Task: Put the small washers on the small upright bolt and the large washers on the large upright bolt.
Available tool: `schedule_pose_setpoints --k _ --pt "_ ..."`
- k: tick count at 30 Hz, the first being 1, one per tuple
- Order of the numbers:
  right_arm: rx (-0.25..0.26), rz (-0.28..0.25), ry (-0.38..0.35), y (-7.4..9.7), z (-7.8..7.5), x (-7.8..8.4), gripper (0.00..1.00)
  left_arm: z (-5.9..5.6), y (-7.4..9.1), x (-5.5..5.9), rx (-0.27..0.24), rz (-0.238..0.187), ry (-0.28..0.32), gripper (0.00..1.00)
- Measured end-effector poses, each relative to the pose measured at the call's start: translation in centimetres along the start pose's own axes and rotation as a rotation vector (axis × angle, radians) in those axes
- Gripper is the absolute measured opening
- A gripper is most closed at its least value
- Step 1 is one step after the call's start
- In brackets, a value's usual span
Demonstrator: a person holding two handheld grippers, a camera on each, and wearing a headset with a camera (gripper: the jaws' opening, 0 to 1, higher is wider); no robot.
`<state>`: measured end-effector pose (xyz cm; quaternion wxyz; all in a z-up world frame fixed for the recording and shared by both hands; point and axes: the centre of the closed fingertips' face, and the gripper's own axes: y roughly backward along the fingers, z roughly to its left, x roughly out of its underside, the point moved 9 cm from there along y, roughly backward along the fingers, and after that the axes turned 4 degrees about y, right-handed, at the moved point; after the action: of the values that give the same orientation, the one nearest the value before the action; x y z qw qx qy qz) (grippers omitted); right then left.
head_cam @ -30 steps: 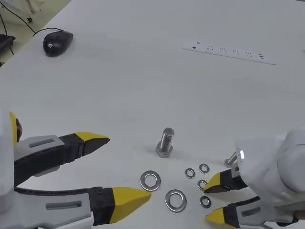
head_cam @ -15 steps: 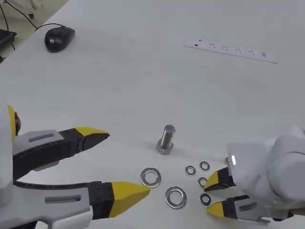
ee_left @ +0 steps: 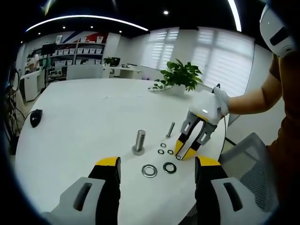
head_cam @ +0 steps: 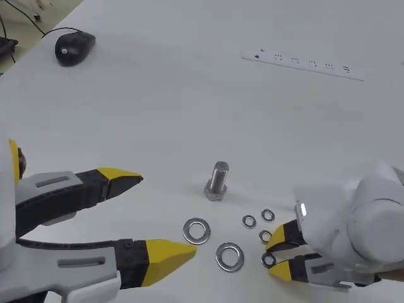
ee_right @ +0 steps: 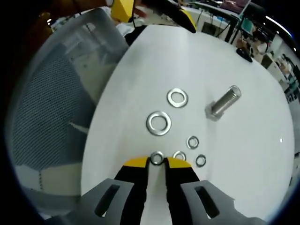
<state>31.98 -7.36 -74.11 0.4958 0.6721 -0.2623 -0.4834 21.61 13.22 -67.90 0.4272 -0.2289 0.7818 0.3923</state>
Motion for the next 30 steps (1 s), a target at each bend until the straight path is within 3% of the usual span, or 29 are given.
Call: schedule_pose_setpoints --k 17,27,30 --pt "0.002 0.007 -0.026 0.7 -0.1 -0.4 0.12 -0.2 0.1 -0.2 0.001 -0.004 -0.009 0.64" --pt "0.058 0.012 -0.067 4.9 -1.5 0.2 0.12 -0.3 -0.2 -0.4 0.010 0.000 -0.018 0.64" --pt "0.124 0.000 -0.099 7.1 -2.4 0.7 0.12 -0.4 -0.3 -0.4 0.015 0.005 -0.023 0.64"
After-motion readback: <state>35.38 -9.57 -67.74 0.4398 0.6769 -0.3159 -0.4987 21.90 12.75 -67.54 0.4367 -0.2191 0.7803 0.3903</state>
